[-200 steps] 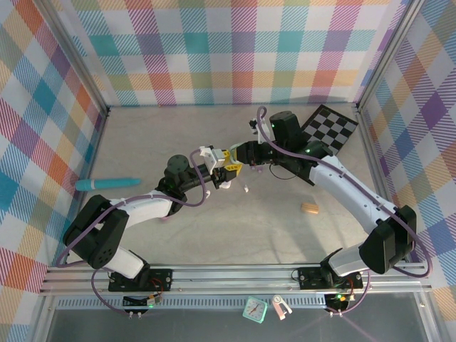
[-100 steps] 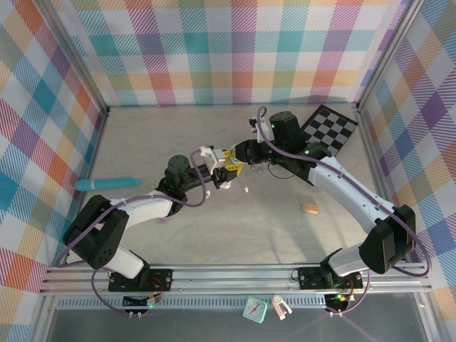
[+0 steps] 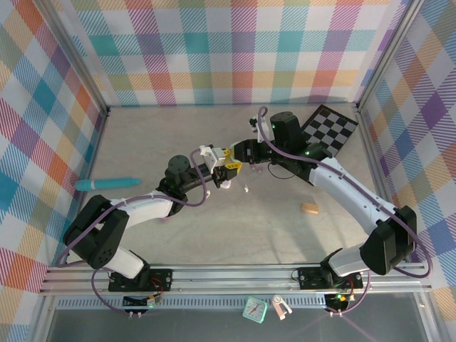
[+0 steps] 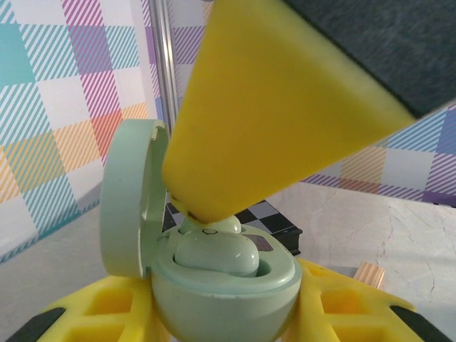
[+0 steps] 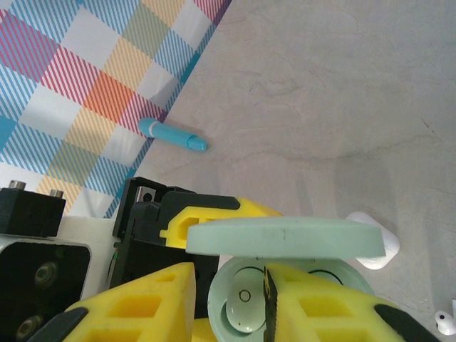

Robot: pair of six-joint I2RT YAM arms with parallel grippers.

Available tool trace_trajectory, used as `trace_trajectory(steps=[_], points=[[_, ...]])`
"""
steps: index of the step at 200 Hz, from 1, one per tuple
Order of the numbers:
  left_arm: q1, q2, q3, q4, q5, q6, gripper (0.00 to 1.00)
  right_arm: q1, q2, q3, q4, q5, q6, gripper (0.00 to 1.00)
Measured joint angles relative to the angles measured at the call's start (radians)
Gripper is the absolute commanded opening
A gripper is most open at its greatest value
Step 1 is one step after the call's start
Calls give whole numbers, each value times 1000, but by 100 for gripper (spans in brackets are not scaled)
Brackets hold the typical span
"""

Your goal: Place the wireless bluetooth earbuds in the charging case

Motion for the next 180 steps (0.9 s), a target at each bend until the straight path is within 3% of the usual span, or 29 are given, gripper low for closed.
trace_trajectory(steps=[58, 98, 180], points=[[0, 0, 0, 6, -18, -7, 32, 0, -98, -52, -3, 9, -11, 44], [0, -2, 0, -13, -10, 32, 32, 0, -170, -68, -3, 95, 2, 53], [0, -48, -1, -47, 12, 79, 32, -6, 50, 165, -150, 203, 15, 60]])
